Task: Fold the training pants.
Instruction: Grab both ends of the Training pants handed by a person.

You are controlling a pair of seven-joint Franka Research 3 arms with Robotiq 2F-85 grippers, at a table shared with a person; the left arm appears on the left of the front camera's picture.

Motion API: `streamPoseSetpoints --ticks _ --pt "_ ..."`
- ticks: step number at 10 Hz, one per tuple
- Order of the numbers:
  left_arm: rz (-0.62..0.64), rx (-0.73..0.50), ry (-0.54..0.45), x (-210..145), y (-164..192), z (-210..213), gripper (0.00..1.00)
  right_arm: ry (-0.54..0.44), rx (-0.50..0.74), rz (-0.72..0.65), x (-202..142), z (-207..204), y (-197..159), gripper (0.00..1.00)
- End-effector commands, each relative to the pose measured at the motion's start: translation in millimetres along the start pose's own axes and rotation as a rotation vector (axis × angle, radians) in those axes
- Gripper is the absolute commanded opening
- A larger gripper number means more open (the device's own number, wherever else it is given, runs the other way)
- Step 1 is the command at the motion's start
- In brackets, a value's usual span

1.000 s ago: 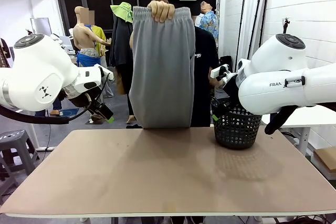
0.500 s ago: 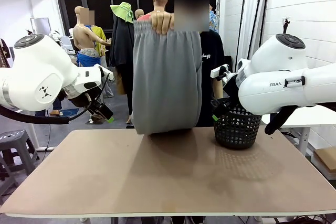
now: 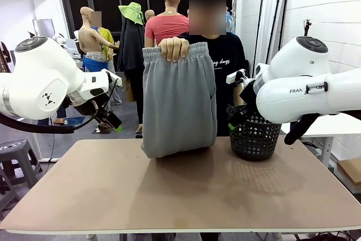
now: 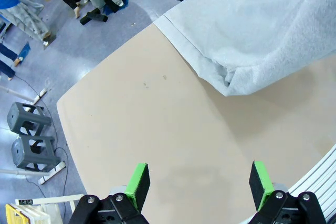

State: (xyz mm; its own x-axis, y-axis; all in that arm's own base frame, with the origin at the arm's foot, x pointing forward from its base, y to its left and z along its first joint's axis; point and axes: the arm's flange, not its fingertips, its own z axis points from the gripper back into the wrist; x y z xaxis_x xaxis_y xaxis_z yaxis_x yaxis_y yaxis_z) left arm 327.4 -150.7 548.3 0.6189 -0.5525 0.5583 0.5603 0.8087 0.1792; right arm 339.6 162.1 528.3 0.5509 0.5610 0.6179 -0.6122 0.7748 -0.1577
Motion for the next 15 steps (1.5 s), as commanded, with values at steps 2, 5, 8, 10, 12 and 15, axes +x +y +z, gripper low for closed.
streamPoseSetpoints --ticks 2,5,8,10,12,15 --pt "0.003 -0.004 -0.011 0.8 1.0 0.5 1.0 -0.003 0.0 -0.001 0.2 -0.5 -0.6 1.0" --pt "0.0 0.0 0.0 0.0 0.0 0.0 1.0 0.0 0.0 0.0 0.0 0.0 0.0 1.0" --pt "-0.25 -0.009 0.095 -3.5 13.4 2.9 1.0 0.027 0.037 0.272 0.1 3.4 -14.9 1.0" --pt "-0.384 -0.055 0.143 -11.4 26.4 -1.7 1.0 0.064 0.058 0.423 1.8 4.8 -29.1 1.0" --pt "-0.585 -0.108 0.124 -16.9 28.0 -2.4 1.0 0.069 0.07 0.548 1.3 -0.1 -38.1 1.0" --pt "-0.716 -0.133 0.128 -17.6 31.2 -5.1 1.0 0.049 0.076 0.677 4.6 -9.2 -38.2 1.0"
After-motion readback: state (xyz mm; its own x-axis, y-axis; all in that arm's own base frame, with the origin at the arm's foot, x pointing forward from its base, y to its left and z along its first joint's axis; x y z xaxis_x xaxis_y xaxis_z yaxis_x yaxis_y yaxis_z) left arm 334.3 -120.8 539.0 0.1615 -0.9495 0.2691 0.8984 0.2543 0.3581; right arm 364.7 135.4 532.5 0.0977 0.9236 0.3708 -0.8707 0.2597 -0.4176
